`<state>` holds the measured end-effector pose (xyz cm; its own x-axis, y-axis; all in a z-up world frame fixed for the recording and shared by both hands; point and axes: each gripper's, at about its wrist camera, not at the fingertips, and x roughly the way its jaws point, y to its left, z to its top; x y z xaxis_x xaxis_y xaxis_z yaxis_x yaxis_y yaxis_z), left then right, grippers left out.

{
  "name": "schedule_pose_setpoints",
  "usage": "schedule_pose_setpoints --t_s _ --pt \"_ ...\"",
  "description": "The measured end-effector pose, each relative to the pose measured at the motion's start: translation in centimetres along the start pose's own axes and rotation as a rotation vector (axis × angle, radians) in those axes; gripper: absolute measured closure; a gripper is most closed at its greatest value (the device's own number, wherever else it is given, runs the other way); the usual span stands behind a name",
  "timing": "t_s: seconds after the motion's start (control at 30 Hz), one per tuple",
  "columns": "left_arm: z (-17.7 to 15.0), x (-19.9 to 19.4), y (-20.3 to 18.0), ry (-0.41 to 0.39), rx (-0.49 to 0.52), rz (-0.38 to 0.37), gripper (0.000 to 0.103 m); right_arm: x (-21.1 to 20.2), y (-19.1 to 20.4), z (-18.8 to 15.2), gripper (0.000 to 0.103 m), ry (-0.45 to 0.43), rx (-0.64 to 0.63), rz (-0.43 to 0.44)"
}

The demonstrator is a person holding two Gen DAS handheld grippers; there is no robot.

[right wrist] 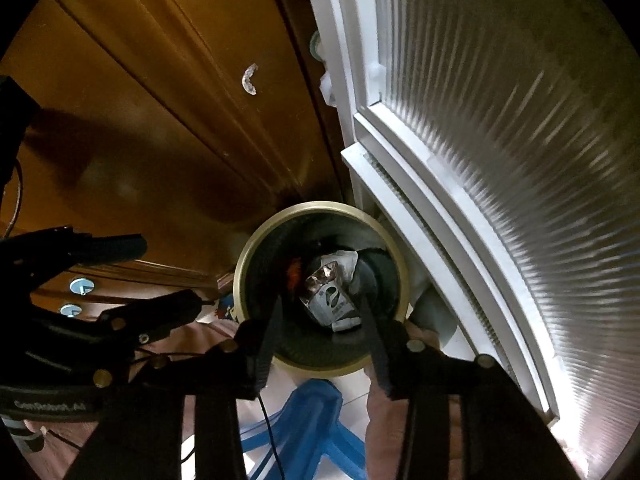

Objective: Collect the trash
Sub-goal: 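Raise both tools back up toward the counter trash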

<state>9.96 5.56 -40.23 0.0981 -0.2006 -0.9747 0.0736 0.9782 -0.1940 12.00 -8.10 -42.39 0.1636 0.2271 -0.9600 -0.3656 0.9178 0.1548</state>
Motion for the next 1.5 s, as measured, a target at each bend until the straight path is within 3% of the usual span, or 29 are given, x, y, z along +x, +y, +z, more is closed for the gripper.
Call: schedule_pose_setpoints --t_s 0.1,0.23,0.43,0.87,1.1,1.3,1.5 --pt "-0.1 -0.2 -0.4 -0.008 0.004 0.000 0.029 -0.3 0.1 0.0 0.061 -0.004 -0.004 -0.006" --pt "-0.4 -1.1 -0.9 -0.035 -0.004 -0.008 0.020 -1.1 0.0 0.0 0.061 -0.023 0.001 -0.013" --pt "-1.7 -5.1 -2.6 -0.101 0.028 -0.026 0.018 -4.8 0.5 -0.3 0.061 -0.080 -0.021 -0.039" --pt "-5.6 -18.0 -7.5 -0.321 0.133 -0.035 0.018 -18.4 3.1 -3.5 0.061 -0.337 -0.131 -0.064" --pt "-6.3 -25.4 -8.7 -0.435 0.136 -0.055 0.018 -25.5 5.9 -5.2 0.061 -0.477 -0.245 -0.082" --pt "-5.0 -31.3 -10.1 -0.511 0.138 -0.090 0.018 -32.1 6.4 -5.5 0.061 -0.593 -0.252 -0.053" --pt "-0.5 -34.8 -12.0 -0.507 0.102 -0.196 0.018 -38.9 4.2 -3.3 0.061 -0.667 -0.194 -0.106"
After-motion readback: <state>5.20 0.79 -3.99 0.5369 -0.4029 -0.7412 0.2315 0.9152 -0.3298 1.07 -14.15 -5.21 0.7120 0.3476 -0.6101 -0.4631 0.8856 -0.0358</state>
